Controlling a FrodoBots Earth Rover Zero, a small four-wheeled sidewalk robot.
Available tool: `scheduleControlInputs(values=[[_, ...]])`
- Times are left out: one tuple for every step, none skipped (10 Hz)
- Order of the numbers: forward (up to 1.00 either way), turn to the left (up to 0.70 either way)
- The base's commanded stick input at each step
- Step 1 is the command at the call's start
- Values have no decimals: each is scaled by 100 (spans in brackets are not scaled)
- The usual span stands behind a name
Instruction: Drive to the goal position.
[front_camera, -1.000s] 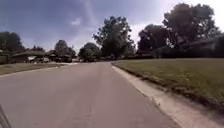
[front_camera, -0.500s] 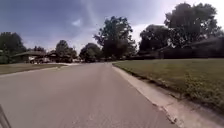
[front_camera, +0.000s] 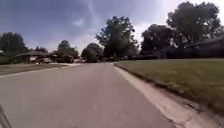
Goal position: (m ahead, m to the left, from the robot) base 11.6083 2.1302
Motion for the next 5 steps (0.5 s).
scheduleControlInputs(values=[[70, 3], [70, 3], [70, 3], [70, 3], [70, 3]])
